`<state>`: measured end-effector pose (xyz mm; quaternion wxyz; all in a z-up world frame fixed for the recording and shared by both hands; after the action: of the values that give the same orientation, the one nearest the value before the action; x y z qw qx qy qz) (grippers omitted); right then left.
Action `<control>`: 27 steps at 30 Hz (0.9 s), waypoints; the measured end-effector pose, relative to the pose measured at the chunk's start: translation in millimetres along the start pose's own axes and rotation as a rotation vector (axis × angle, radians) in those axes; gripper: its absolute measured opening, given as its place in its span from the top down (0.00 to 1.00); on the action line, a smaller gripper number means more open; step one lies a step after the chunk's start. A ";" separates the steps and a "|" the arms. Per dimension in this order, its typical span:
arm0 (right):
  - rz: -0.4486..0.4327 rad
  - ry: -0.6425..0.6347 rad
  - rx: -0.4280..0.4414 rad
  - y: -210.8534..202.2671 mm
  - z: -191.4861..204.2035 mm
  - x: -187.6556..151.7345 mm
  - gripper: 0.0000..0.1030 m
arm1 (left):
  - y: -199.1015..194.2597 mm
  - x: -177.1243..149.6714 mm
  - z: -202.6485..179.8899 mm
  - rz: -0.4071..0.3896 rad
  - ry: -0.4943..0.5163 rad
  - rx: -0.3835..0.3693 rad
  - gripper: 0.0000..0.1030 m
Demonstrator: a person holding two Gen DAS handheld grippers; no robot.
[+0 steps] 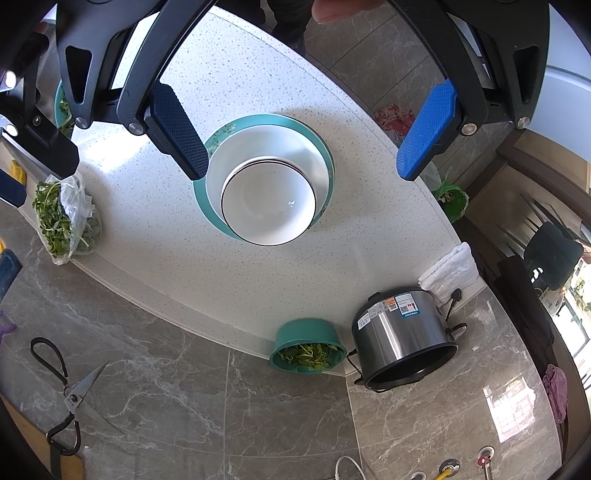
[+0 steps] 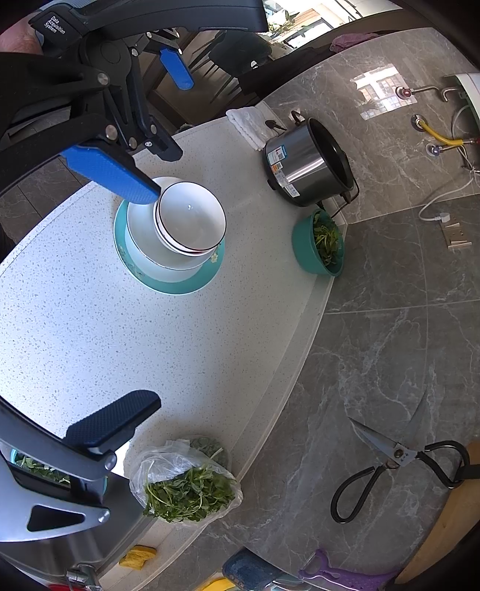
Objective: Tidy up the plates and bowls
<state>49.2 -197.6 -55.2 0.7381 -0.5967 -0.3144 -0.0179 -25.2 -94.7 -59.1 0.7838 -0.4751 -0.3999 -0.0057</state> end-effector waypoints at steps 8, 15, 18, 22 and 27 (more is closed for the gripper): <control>0.001 -0.001 0.000 0.2 0.1 -0.2 0.00 | 3.4 4.8 -2.8 0.000 0.006 -0.005 0.00; 0.001 0.000 0.000 0.7 -0.5 -0.2 0.00 | 3.2 4.5 -2.6 -0.001 0.005 -0.003 0.00; 0.003 -0.001 0.000 1.4 -1.0 -1.3 0.00 | 3.4 4.5 -2.5 -0.001 0.004 -0.003 0.00; 0.003 -0.001 0.000 1.5 -1.0 -1.4 0.00 | 3.0 4.4 -2.6 -0.002 0.005 -0.003 0.00; 0.003 -0.001 0.001 1.5 -1.0 -1.0 0.00 | 3.4 4.5 -2.3 -0.001 0.005 -0.002 0.00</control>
<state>49.5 -198.4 -57.1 0.7385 -0.5966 -0.3138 -0.0163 -19.4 -93.0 -59.3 0.7841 -0.4758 -0.3983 -0.0079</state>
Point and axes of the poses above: each gripper's, at about its wrist camera, not at the fingertips, and y roughly the way its jaws point, z to its left, x to its top, the point moved 8 cm from there along y, roughly the way its jaws point, and after that the axes turned 8 degrees about x, right-handed, at the moved point
